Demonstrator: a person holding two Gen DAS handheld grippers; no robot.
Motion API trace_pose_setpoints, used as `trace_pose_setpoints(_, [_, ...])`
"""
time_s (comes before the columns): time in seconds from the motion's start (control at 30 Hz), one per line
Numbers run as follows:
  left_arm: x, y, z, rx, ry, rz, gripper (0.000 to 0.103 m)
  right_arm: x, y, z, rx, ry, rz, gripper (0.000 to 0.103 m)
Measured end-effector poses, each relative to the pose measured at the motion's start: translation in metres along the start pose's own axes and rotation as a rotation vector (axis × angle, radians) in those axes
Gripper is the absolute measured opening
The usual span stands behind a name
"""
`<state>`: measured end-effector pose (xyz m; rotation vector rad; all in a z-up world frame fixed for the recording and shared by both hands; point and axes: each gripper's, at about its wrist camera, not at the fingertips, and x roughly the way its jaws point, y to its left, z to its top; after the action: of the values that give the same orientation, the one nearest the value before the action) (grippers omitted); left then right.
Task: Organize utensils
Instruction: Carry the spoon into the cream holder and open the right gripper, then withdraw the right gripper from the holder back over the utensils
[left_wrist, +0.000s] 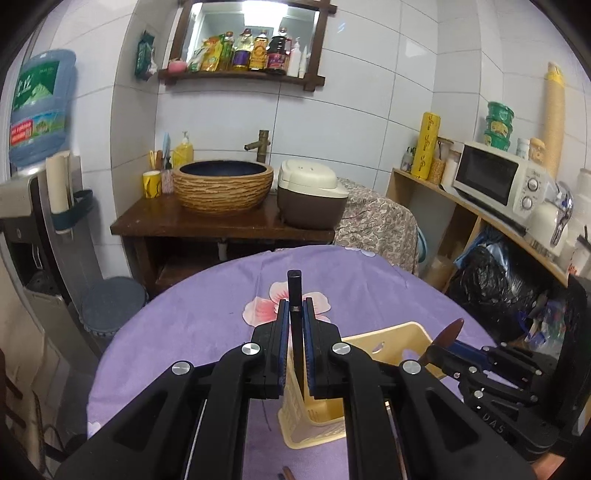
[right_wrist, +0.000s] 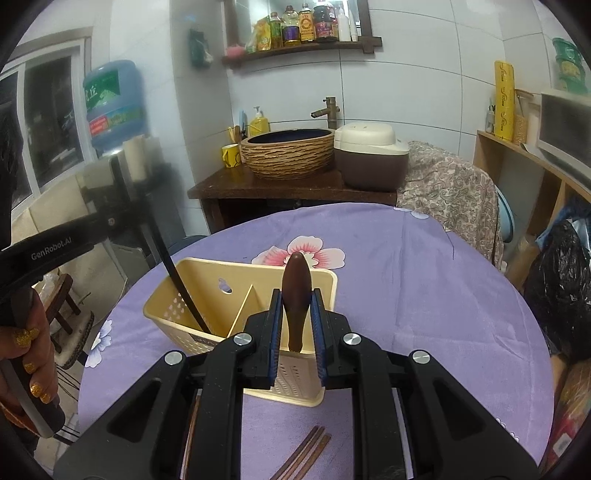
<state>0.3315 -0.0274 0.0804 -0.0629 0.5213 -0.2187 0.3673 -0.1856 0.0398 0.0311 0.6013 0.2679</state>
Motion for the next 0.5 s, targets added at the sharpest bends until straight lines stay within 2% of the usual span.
trace_pose_setpoints(0.1, [-0.002,-0.004,0.001,0.009,-0.001,-0.010,0.009,-0.003,0.000,-0.003,-0.001,-0.019,-0.012,0.019])
trace_pose_setpoints(0.13, [-0.004,-0.004,0.001,0.007,-0.004,-0.018,0.009,-0.005,-0.001,-0.004,-0.002,-0.032,-0.010,0.028])
trace_pose_setpoints(0.17, [-0.005,-0.004,0.001,0.008,-0.007,-0.022,0.010,-0.008,0.000,-0.005,0.000,-0.042,-0.012,0.047])
trace_pose_setpoints(0.23, [-0.011,-0.005,0.000,0.016,-0.018,-0.021,0.024,-0.018,-0.001,-0.007,0.012,-0.081,-0.029,0.074])
trace_pose_setpoints(0.3, [-0.021,-0.003,-0.005,0.017,-0.038,-0.010,0.064,-0.031,-0.001,-0.010,0.015,-0.109,-0.045,0.075])
trace_pose_setpoints(0.33, [-0.026,-0.002,-0.008,0.013,-0.051,-0.006,0.070,-0.034,-0.001,-0.012,0.016,-0.112,-0.050,0.076])
trace_pose_setpoints(0.37, [-0.034,0.001,-0.013,0.008,-0.067,-0.003,0.076,-0.041,-0.001,-0.015,0.021,-0.114,-0.053,0.084])
trace_pose_setpoints(0.5, [-0.054,0.011,-0.044,-0.002,-0.049,0.005,0.090,-0.066,-0.002,-0.042,0.026,-0.110,-0.063,0.092])
